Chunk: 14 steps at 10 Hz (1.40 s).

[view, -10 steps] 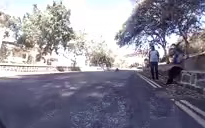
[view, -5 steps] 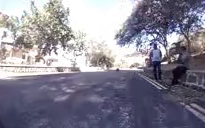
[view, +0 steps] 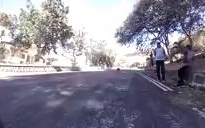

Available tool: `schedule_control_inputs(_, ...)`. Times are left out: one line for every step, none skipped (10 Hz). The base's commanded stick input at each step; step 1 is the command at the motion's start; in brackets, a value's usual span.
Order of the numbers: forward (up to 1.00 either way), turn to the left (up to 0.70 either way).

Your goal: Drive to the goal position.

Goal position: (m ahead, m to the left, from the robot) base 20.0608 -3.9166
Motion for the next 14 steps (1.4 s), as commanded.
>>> schedule_control_inputs(0.5, 0.0)
schedule_control_inputs(0.5, 0.0)
schedule_control_inputs(0.5, 0.0)
schedule_control_inputs(0.5, 0.0)
schedule_control_inputs(0.5, 0.0)
schedule_control_inputs(0.5, 0.0)
schedule_control_inputs(0.5, 0.0)
schedule_control_inputs(0.5, 0.0)
schedule_control_inputs(0.5, 0.0)
schedule_control_inputs(0.5, 0.0)
schedule_control_inputs(0.5, 0.0)
schedule_control_inputs(0.5, 0.0)
schedule_control_inputs(0.5, 0.0)
schedule_control_inputs(0.5, 0.0)
